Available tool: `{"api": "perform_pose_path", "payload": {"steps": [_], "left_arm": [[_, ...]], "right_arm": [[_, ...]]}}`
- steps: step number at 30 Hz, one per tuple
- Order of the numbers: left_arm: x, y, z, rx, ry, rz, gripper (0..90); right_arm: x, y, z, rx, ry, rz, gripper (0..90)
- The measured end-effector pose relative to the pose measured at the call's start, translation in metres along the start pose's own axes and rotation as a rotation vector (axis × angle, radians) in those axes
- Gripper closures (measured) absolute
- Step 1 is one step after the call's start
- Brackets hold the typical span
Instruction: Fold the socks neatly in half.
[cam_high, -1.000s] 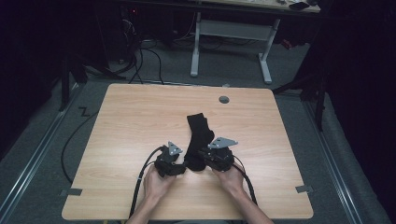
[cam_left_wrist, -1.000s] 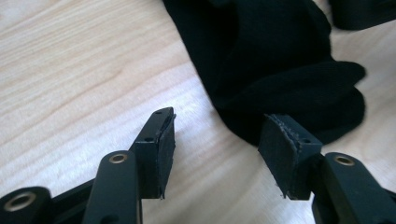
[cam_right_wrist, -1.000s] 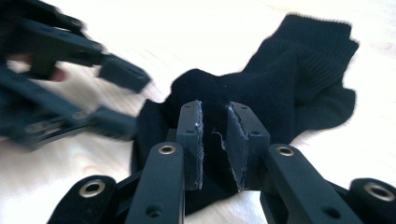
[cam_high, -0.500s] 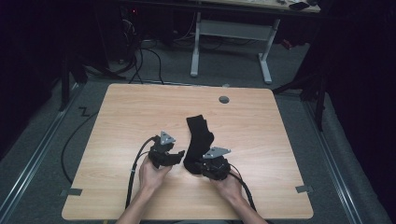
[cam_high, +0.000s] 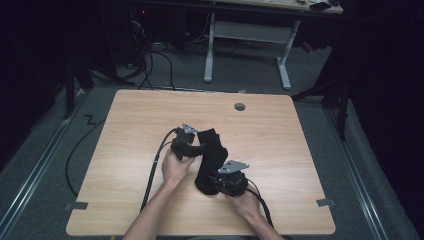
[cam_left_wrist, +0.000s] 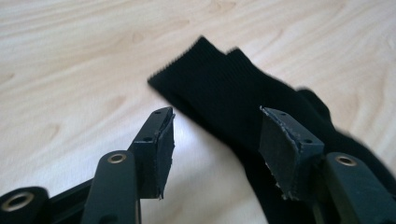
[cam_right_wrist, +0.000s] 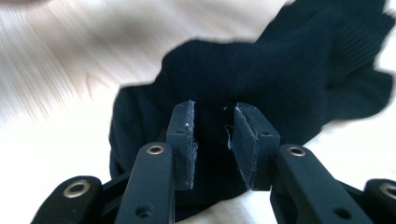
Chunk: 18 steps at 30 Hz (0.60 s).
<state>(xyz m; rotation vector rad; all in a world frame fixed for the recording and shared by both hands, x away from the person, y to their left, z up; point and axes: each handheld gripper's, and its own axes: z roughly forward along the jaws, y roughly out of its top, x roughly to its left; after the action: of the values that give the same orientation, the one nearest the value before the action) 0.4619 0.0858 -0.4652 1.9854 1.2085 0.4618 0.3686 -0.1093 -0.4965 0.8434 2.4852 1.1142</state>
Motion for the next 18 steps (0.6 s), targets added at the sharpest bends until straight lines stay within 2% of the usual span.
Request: {"api": "perform_pose_path", "payload": {"steps": [2,4,7,10,18], "left_arm": [[0.0,0.006,0.011,0.018,0.011,0.003,45.0],[0.0,0.007,0.013,0.006,0.013,0.003,45.0],[-0.001,0.005,0.017,0.017,0.01,0.01,45.2],[-0.002,0.003,0.022,0.042,0.024,0.038,46.0],[-0.001,0.001,0.033,0.036,0.025,0.025,53.6]], "right_arm": [[0.002,-0.002,0.005,0.025,0.001,-0.018,68.3],[0.007,-0.005,0.004,0.029,0.032,-0.029,68.2],[0.011,-0.007,0.0,0.04,0.033,-0.06,68.2],[0.013,-0.011,-0.002,0.027,0.046,-0.056,68.2],[0.012,-0.015,-0.003,0.014,0.065,-0.057,68.3]]}}
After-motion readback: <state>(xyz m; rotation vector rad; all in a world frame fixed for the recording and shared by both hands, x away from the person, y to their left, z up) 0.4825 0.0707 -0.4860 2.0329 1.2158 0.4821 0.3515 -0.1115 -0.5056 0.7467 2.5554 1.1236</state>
